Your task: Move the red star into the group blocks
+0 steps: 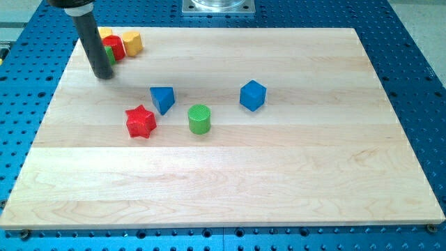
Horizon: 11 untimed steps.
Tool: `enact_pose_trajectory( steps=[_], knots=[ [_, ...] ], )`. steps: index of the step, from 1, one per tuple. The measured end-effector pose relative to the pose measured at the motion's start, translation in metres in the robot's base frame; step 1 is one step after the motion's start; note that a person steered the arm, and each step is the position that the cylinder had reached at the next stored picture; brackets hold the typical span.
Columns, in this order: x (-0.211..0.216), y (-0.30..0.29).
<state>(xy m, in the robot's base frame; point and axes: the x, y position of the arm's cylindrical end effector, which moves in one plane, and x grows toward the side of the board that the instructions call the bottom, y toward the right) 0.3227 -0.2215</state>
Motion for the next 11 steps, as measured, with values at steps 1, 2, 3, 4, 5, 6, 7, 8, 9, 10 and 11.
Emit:
enact_pose_trajectory(
  steps=[1, 2, 3, 4, 5, 6, 7, 8, 9, 10, 11],
  knots=[
    [0.008, 0.000],
    [0.082, -0.002],
    [0.168, 0.008],
    [0.184, 0.068],
    [0.136, 0.124],
    [0.086, 0.097],
    [0.063, 0.057],
    [0.120, 0.069],
    [0.124, 0.037],
    [0.076, 0.041],
    [0.022, 0.042]
  ],
)
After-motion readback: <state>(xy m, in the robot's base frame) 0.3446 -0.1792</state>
